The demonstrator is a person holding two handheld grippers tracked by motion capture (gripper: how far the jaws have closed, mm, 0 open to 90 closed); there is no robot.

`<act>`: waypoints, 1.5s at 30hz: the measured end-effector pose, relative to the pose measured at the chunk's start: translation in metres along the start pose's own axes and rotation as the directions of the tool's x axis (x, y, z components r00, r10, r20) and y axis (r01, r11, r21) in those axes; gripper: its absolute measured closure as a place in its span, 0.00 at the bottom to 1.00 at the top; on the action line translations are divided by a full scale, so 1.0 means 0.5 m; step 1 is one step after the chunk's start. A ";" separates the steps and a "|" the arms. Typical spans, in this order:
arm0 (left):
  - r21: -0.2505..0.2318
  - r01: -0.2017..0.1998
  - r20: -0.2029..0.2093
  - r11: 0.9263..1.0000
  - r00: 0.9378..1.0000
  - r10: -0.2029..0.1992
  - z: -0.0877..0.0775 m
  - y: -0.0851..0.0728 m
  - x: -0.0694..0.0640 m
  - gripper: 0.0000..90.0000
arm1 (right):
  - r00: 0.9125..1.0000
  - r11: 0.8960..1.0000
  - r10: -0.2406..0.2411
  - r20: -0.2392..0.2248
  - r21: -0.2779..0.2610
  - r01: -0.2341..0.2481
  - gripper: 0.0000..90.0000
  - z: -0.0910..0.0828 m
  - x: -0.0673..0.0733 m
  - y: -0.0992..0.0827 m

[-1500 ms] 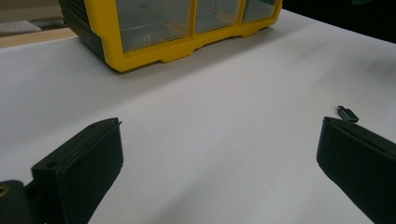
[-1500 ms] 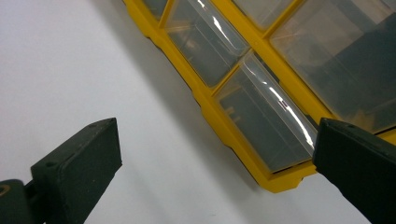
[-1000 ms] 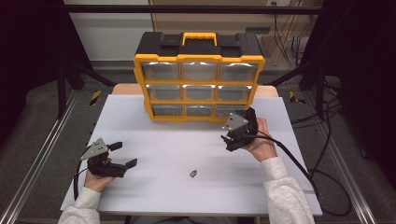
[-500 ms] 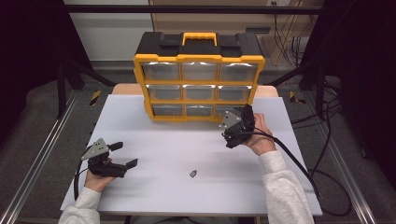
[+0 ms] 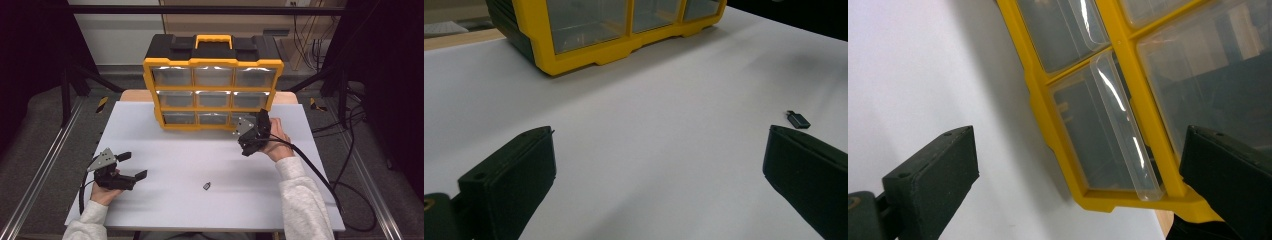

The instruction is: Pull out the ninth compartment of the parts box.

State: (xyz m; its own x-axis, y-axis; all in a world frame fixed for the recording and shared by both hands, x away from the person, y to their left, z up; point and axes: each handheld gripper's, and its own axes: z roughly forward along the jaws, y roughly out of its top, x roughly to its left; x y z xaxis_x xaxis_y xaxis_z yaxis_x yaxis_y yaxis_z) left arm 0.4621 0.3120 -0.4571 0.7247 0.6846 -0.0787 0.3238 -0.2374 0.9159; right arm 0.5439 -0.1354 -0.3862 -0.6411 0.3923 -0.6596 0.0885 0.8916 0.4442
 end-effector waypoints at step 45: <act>0.012 -0.005 -0.011 1.000 1.000 0.005 0.002 0.000 0.000 0.00 | 0.993 0.992 -0.090 0.078 0.099 0.082 0.01 0.086 0.009 0.000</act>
State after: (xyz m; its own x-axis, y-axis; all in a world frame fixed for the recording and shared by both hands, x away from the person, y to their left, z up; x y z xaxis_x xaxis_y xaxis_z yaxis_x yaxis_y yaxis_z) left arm 0.4628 0.3114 -0.4577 0.7197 0.6908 -0.0696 0.3275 -0.2493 0.9114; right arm 0.5739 -0.1240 -0.4154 -0.5849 0.3267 -0.7424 0.1105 0.9388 0.3261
